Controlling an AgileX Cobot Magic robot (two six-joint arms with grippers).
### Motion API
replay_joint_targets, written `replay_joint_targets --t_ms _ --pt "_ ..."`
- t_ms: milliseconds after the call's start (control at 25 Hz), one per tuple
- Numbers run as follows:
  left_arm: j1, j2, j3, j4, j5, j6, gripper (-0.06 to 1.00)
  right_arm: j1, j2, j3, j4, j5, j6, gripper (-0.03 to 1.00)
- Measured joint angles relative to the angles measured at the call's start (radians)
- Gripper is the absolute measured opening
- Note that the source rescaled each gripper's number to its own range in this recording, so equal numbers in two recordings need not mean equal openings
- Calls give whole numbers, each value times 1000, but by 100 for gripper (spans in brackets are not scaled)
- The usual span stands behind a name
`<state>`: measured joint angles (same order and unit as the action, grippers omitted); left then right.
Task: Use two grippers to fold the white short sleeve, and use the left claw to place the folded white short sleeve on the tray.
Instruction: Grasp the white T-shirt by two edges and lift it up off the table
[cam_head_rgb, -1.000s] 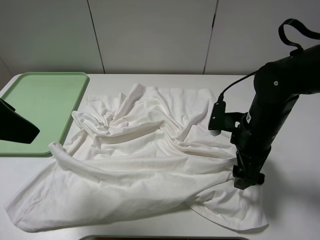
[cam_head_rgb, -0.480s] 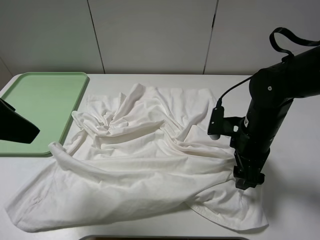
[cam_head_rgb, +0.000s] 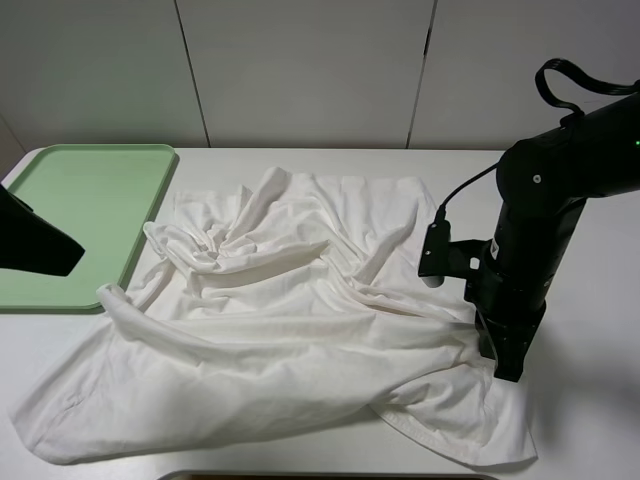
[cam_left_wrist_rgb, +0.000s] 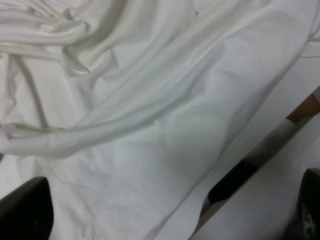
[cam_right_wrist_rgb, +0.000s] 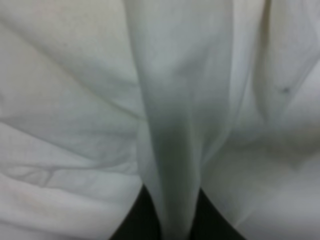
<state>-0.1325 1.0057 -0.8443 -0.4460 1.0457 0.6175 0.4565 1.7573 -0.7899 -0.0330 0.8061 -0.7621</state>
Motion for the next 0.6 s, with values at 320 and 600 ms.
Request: replay_joint_targets --t_ms 320,600 --pt "-104 118 -2 16 -34 30 97 0 1 0 0 1 0 2" --pt "-220 318 -2 179 -235 80 94 0 1 0 0 1 0 2"
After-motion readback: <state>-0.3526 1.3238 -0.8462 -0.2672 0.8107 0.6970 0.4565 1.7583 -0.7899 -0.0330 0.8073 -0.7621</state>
